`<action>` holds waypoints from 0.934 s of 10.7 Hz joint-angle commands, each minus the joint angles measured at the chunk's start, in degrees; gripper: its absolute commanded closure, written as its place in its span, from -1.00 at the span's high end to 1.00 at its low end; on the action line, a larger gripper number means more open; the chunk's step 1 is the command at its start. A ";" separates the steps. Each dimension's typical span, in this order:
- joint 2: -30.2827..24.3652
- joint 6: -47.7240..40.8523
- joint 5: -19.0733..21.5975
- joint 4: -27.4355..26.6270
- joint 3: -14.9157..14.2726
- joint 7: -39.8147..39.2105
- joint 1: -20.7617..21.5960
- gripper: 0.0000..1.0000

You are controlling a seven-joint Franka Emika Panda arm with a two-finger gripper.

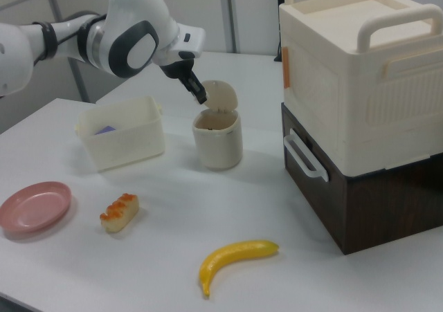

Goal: Grab it up and put it in the trash
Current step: 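Lift the paper ball and carry it over the cream trash can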

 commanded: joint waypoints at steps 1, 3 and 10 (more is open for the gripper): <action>6.94 11.77 -6.20 0.34 0.46 15.77 2.65 -1.00; 12.49 16.36 -12.89 2.26 0.46 25.00 3.98 -1.00; 12.35 11.06 -18.46 3.95 0.89 25.02 3.72 1.00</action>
